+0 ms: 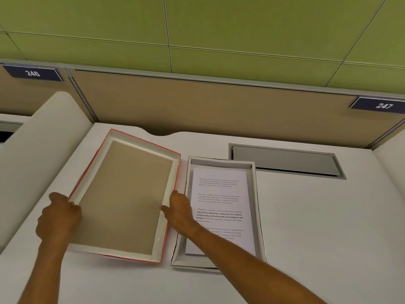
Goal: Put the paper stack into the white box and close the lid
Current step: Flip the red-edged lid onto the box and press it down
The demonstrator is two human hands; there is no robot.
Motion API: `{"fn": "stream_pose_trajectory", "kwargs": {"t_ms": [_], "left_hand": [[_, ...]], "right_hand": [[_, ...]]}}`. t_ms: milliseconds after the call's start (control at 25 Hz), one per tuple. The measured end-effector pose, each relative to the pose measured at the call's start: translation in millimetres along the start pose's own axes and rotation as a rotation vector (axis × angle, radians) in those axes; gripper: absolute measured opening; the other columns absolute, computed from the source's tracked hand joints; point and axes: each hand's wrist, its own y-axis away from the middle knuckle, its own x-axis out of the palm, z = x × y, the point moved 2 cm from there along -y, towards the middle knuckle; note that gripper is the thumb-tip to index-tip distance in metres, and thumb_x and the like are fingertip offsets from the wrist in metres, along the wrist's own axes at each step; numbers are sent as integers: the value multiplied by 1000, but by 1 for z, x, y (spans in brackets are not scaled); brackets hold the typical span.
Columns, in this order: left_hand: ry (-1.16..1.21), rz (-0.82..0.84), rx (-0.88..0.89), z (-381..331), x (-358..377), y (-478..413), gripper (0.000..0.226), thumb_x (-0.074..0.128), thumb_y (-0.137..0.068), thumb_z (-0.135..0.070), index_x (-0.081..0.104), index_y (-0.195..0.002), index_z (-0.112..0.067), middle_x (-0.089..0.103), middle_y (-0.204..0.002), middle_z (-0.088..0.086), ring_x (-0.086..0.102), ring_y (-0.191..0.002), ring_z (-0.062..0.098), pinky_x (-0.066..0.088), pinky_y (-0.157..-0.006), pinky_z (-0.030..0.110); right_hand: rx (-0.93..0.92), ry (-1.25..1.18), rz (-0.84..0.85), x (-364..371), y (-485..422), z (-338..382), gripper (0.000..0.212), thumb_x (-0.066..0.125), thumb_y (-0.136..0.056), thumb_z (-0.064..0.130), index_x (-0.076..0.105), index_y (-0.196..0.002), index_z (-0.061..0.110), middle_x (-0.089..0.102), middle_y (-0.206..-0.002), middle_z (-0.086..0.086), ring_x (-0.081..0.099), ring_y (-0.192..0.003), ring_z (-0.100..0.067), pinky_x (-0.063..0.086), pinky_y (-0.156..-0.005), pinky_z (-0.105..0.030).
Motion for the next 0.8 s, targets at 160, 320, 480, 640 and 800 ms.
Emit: {"fn": "stream_pose_trajectory", "kwargs": {"t_ms": [160,320,480,640,800], "left_hand": [[135,57,88,-27,-28,27,57,52,-91,-7,25,-141,-10,60,-113,27,59,-98,47,48,-92,55],[220,27,240,-71,-50,94,73,67,-85,-11,20,-142,-10,58,-97,12,59,-90,43,49,-82,52],[274,198,343,-101,-49,152,104,80,-75,-11,7,-148,-24,55,-128,13,60,-102,41,51,-86,53],[436,383,296,-106,-46,163,99,79,-73,-29,15,-149,-25,50,-143,12,55,-118,39,45,-98,54],[639,554,104,-95,-5,129,79,65,-79,-49,29,-143,-18,54,-136,16,58,-112,34,44,-97,48]], "right_hand": [[-108,-290,144,-23,24,65,66,68,-82,53,53,-127,8,64,-120,-11,62,-110,-24,53,-94,-38],[-123,-636,231,-45,40,117,61,63,-80,62,67,-110,9,71,-106,-12,68,-100,-27,56,-94,-43],[-96,-871,232,-73,39,119,44,68,-88,35,63,-116,1,68,-117,-18,67,-107,-31,58,-87,-36],[-38,-921,196,-99,44,94,44,69,-88,17,55,-127,0,63,-126,-18,63,-115,-32,56,-88,-36],[37,-973,172,-122,55,68,46,69,-88,11,52,-130,0,62,-130,-16,63,-113,-29,53,-94,-38]]}}
